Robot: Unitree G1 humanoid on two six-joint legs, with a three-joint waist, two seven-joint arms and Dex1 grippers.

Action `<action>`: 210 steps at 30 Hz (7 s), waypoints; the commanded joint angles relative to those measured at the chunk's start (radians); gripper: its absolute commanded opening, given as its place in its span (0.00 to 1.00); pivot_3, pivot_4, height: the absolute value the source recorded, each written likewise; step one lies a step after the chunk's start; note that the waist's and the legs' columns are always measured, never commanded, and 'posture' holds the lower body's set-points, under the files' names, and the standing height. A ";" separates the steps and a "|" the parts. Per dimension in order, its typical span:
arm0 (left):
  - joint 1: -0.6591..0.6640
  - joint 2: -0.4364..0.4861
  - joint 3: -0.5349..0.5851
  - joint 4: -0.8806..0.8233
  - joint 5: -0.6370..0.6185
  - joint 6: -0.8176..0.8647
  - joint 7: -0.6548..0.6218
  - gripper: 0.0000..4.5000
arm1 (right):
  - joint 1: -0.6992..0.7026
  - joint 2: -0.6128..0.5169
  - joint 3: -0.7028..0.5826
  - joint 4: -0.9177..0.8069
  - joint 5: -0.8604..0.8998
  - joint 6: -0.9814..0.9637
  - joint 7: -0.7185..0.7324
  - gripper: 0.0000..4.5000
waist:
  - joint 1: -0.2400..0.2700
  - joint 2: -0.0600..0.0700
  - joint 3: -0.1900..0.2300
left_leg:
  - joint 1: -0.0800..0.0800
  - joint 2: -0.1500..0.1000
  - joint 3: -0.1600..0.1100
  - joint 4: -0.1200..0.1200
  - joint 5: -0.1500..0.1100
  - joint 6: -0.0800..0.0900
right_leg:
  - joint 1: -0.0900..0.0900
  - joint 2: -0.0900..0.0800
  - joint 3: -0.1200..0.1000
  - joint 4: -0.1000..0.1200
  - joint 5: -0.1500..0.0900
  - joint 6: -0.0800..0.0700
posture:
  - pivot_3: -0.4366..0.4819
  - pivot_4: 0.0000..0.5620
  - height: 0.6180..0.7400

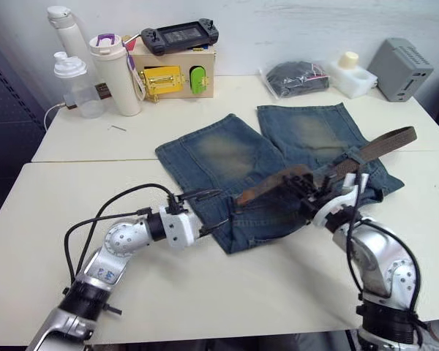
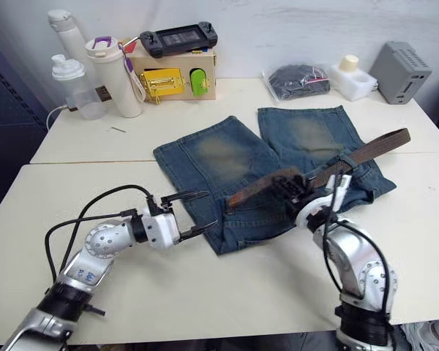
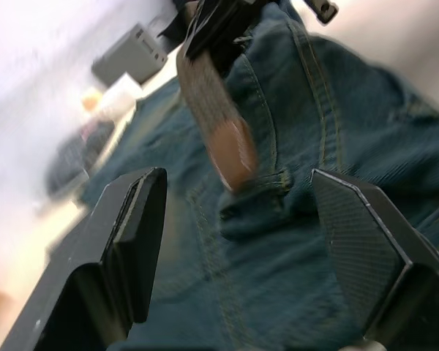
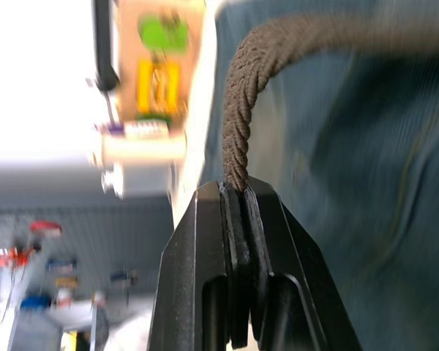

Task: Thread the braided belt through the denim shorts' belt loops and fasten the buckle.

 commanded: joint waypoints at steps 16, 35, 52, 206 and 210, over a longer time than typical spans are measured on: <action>0.117 0.006 0.162 -0.201 -0.270 0.413 -0.081 0.72 | 0.011 0.065 0.132 0.040 -0.302 -0.002 0.177 0.00 | -0.002 0.002 0.000 | 0.000 -0.001 -0.001 0.000 0.000 -0.001 | 0.000 0.000 0.001 0.002 0.000 0.000 | 0.48 0.27 0.23; 0.096 -0.016 0.180 -0.173 -0.239 0.413 -0.103 0.72 | -0.003 -0.064 0.077 -0.008 -0.241 0.079 0.233 0.00 | 0.002 0.002 0.001 | -0.001 -0.001 -0.001 0.001 -0.001 -0.001 | 0.001 -0.003 0.002 0.001 0.000 0.000 | 0.48 0.27 0.23; 0.056 0.015 0.114 -0.082 0.011 0.159 -0.103 0.72 | -0.001 -0.016 0.298 -0.037 -0.454 0.166 0.245 0.00 | 0.002 0.002 0.001 | 0.000 -0.001 -0.001 0.001 -0.001 -0.001 | 0.002 -0.003 0.001 0.000 0.000 0.000 | 0.48 0.27 0.23; -0.412 -0.111 -0.316 0.505 0.295 0.013 -0.197 0.00 | -0.248 -0.825 0.462 0.936 -2.189 -1.126 1.385 0.07 | 0.048 0.009 -0.002 | -0.001 0.011 0.017 0.024 -0.016 0.006 | 0.015 -0.009 -0.018 -0.013 -0.006 0.003 | 0.48 0.27 0.23; -0.400 -0.025 -0.244 0.566 0.285 -0.052 -0.173 0.00 | -0.155 -0.803 0.410 0.736 -2.063 -1.021 1.458 0.02 | 0.047 0.010 -0.004 | -0.001 0.012 0.017 0.023 -0.016 0.003 | 0.014 -0.007 -0.006 -0.010 -0.007 0.003 | 0.48 0.27 0.23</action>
